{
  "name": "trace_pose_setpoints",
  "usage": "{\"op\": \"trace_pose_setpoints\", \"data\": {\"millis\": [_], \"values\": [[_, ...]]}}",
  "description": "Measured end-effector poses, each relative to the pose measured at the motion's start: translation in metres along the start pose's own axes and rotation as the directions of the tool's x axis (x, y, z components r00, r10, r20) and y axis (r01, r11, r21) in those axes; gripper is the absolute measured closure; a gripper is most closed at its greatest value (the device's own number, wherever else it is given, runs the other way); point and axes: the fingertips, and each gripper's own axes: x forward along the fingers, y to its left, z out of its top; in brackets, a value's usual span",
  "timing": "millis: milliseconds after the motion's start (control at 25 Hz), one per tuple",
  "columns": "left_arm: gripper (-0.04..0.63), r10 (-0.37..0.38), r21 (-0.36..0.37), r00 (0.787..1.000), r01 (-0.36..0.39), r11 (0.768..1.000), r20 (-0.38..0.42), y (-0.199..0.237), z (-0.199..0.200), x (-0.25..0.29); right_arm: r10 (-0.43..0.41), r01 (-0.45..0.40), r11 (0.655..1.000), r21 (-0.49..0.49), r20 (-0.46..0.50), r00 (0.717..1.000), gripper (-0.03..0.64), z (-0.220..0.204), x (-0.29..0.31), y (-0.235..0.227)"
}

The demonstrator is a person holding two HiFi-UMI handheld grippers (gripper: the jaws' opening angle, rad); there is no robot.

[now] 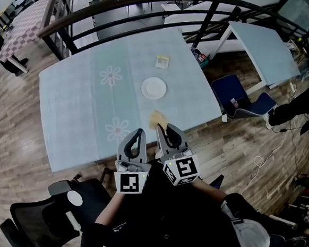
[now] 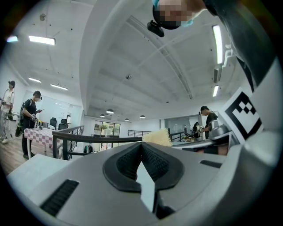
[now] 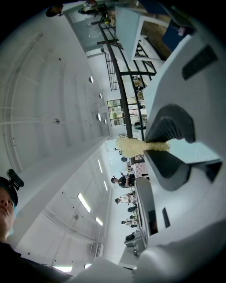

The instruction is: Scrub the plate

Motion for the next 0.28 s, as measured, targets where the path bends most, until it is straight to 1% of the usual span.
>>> {"op": "trace_pose_setpoints", "data": {"millis": [280], "values": [[0.583,-0.009,-0.005,1.0,0.009,1.0,-0.011,-0.0079,-0.0067,0.0029,-0.001,0.001,1.0,-0.003,-0.021,1.0,0.566,-0.0072,-0.0044,-0.0041]]}}
